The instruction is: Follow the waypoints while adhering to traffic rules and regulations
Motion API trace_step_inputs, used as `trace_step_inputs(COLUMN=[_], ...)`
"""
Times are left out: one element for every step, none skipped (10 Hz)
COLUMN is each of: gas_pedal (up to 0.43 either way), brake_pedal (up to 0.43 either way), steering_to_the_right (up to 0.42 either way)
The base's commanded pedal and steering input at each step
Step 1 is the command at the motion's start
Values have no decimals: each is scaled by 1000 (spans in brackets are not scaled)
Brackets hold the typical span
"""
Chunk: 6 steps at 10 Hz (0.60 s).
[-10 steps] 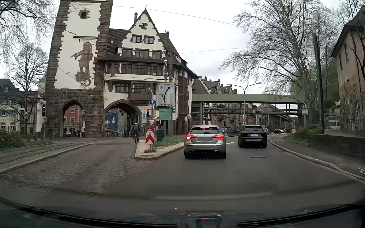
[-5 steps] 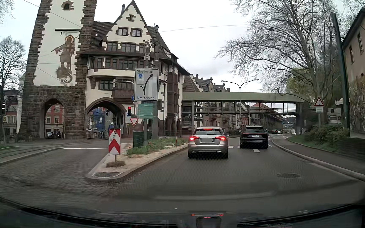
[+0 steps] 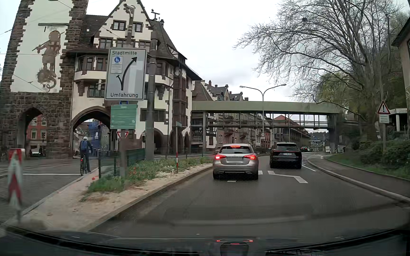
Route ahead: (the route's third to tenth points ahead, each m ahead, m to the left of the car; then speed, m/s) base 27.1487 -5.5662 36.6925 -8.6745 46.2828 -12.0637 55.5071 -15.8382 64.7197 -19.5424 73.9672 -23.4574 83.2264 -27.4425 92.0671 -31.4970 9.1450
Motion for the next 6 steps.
trace_step_inputs(gas_pedal=[39,39,47,59,59,59], brake_pedal=[0,0,0,0,0,0], steering_to_the_right=[46,47,48,49,50,50])
